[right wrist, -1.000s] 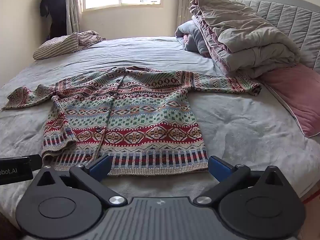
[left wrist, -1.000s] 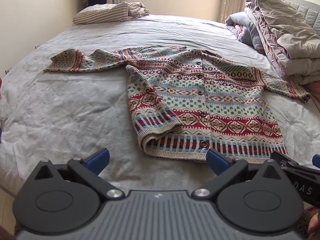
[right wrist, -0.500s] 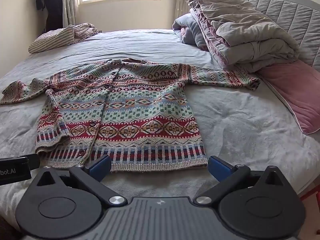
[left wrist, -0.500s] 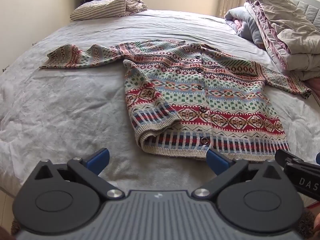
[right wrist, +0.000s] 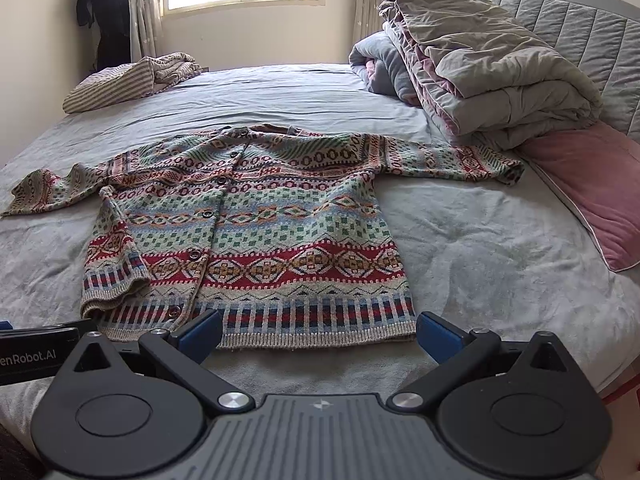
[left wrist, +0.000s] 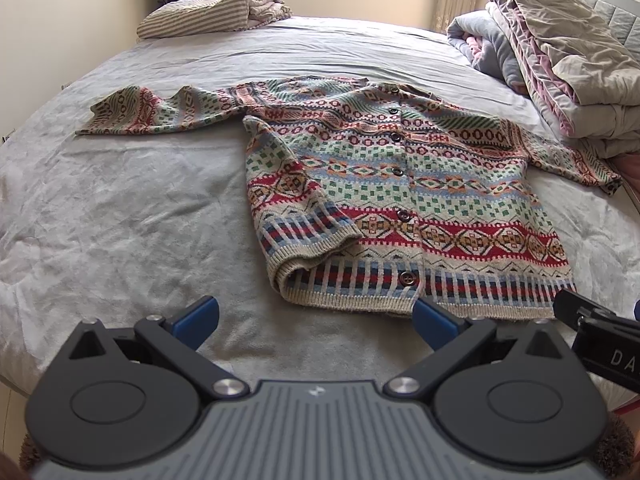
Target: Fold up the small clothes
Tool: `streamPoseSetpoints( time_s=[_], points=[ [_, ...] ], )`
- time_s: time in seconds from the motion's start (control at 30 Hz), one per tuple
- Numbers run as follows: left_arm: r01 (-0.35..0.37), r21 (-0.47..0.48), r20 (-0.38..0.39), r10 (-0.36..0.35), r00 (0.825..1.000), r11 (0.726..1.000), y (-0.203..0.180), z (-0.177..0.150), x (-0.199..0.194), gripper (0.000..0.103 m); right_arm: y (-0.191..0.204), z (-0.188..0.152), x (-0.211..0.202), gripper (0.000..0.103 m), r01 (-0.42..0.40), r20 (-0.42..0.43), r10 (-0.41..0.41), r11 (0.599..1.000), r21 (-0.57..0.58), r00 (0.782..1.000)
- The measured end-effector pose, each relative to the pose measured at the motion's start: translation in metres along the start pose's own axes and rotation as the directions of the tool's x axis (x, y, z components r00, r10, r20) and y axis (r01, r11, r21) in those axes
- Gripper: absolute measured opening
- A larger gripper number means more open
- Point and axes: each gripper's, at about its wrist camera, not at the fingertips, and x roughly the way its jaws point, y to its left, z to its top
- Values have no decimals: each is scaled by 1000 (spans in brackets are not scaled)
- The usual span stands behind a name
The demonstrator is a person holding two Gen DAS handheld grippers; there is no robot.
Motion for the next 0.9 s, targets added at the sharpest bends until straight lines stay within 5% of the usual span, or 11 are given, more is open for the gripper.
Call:
streamPoseSetpoints(
  time_s=[0.9],
  points=[
    [-6,-2,-10,6,1000,1000,5,0,4,102,7,1,-2,103,-8,7,8,1000,-5,1000]
  ],
)
